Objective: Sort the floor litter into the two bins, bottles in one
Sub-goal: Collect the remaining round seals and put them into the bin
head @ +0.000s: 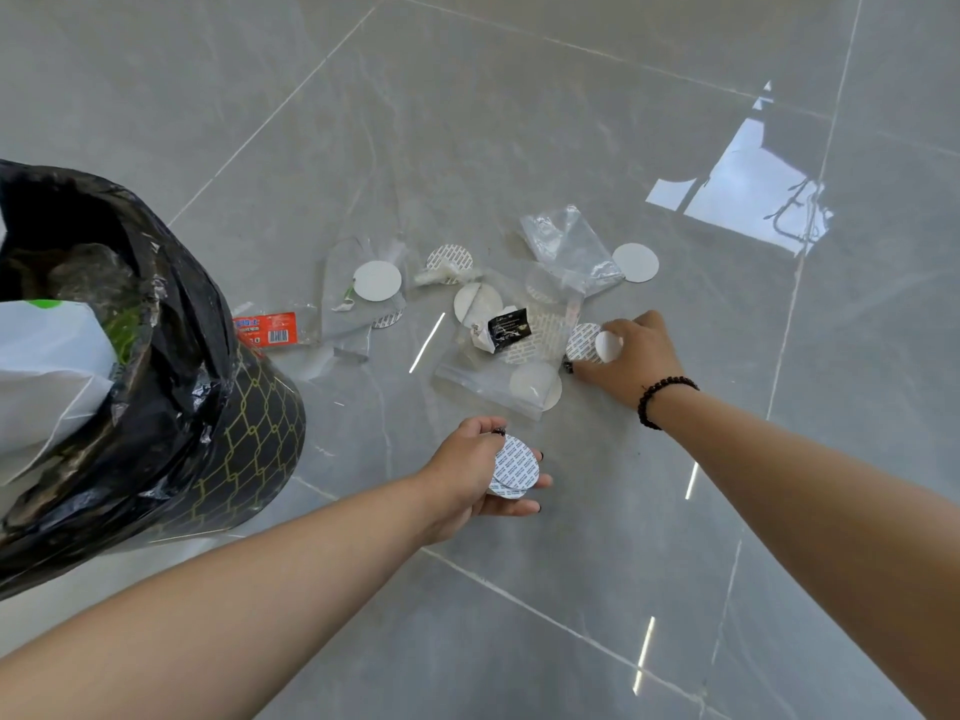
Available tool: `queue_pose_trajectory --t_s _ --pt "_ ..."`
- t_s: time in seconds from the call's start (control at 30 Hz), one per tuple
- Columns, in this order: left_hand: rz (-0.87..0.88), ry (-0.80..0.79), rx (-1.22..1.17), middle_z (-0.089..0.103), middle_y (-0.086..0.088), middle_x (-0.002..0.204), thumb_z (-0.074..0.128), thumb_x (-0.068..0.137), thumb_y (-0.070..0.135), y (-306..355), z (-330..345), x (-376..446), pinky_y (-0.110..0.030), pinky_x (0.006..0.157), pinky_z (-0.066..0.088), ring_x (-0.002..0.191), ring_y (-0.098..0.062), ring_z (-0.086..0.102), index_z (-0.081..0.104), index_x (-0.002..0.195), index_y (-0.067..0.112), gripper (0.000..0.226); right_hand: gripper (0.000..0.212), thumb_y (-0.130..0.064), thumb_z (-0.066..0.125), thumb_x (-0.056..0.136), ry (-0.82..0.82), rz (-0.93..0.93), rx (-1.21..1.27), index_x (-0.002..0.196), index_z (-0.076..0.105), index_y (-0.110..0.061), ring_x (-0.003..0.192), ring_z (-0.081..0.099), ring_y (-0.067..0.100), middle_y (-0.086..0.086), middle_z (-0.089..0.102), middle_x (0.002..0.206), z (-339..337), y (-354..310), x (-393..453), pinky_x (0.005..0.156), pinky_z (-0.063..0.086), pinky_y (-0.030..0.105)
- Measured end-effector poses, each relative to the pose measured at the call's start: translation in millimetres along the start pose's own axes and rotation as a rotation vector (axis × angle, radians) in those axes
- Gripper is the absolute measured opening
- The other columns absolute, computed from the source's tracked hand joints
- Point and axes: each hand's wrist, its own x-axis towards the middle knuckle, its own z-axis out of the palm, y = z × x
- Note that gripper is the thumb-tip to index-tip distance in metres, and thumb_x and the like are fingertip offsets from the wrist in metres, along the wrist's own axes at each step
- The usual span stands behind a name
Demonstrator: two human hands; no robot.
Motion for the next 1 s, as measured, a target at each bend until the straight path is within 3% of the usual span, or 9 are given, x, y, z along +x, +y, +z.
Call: queue_pose_trajectory --t_s 0.1,0.2,0.33,0.5,0.63,0.7,0.83,0.9,1.0 --pt "-0.004 0.005 0.000 0.068 -0.017 0.112 0.032 0.101 0.007 -0.6 0.9 3.1 -0.040 0.059 0.060 0.082 -0.028 0.073 0.036 0.135 0.016 0.035 0.068 -0.047 0.078 0.071 0.045 0.020 0.171 0.129 0.057 -0.018 0.103 0.045 0.010 0.001 0.042 0.124 -2.1 14.4 -11.8 0.090 0.036 0.021" --pt "-0.003 -0.001 0.002 0.068 -0.016 0.111 0.033 0.101 0.007 -1.7 2.3 6.0 -0.040 0.059 0.060 0.081 -0.028 0.074 0.037 0.134 0.016 0.034 0.069 -0.061 0.077 0.062 0.043 0.049 0.254 0.119 0.063 -0.027 0.101 0.057 0.012 -0.005 0.055 0.118 -5.7 26.8 -19.7 0.091 0.048 0.030" --pt "-0.007 0.006 -0.004 0.069 -0.016 0.110 0.032 0.100 0.007 -2.7 0.2 8.8 -0.040 0.059 0.061 0.082 -0.028 0.074 0.038 0.133 0.016 0.035 0.067 -0.041 0.081 0.069 0.080 0.047 0.160 0.127 0.055 -0.018 0.108 0.056 0.020 0.000 0.056 0.121 -6.1 23.4 -13.4 0.095 0.046 0.033" --pt "-0.018 0.001 -0.005 0.069 -0.017 0.110 0.033 0.100 0.006 -5.1 -1.2 6.8 -0.041 0.061 0.060 0.085 -0.030 0.073 0.039 0.132 0.015 0.034 0.055 -0.035 0.078 0.072 0.011 -0.026 0.159 0.120 0.058 -0.019 0.102 0.056 0.018 0.001 0.057 0.113 -4.0 -10.7 6.7 0.085 0.047 0.030" --pt "-0.015 0.008 -0.012 0.067 -0.019 0.113 0.034 0.100 0.006 -3.9 -6.0 4.9 -0.040 0.059 0.060 0.082 -0.030 0.073 0.041 0.131 0.015 0.033 0.038 -0.033 0.061 0.084 -0.143 0.195 0.470 0.116 0.048 -0.016 0.074 0.064 0.024 0.008 0.054 0.101 1.4 -22.0 -6.6 0.059 0.057 0.033" --pt "0.001 0.032 -0.009 0.065 -0.019 0.115 0.034 0.101 0.007 -2.6 -9.1 6.0 -0.038 0.060 0.060 0.079 -0.028 0.073 0.041 0.131 0.015 0.033 0.023 -0.029 0.048 0.091 -0.212 0.295 0.622 0.105 0.052 -0.011 0.069 0.059 0.026 0.011 0.052 0.086 6.9 -16.2 -19.9 0.057 0.055 0.034" --pt "0.077 0.070 -0.029 0.056 -0.020 0.126 0.031 0.101 0.002 0.5 -7.8 12.7 -0.038 0.065 0.061 0.080 -0.028 0.073 0.044 0.129 0.014 0.033 0.024 -0.012 0.038 0.094 -0.216 0.458 0.973 0.083 0.057 -0.003 0.064 0.058 0.026 0.011 0.051 0.075 12.9 -8.1 -39.7 0.055 0.055 0.032" --pt "0.117 0.075 -0.074 0.058 -0.021 0.120 0.031 0.100 0.001 6.3 -3.7 18.1 -0.036 0.064 0.060 0.078 -0.029 0.071 0.044 0.130 0.012 0.035 0.016 -0.006 0.043 0.092 -0.107 0.421 0.916 0.082 0.056 -0.005 0.063 0.060 0.024 0.013 0.055 0.080 13.5 -2.1 -44.0 0.056 0.053 0.030" --pt "0.170 0.088 -0.143 0.063 -0.016 0.100 0.032 0.100 -0.002 23.1 0.6 25.7 -0.034 0.063 0.060 0.073 -0.027 0.072 0.045 0.134 0.010 0.038 0.013 -0.012 0.056 0.087 -0.012 0.212 0.465 0.098 0.057 -0.018 0.076 0.062 0.026 0.007 0.058 0.091 13.0 8.8 -47.4 0.069 0.052 0.037"
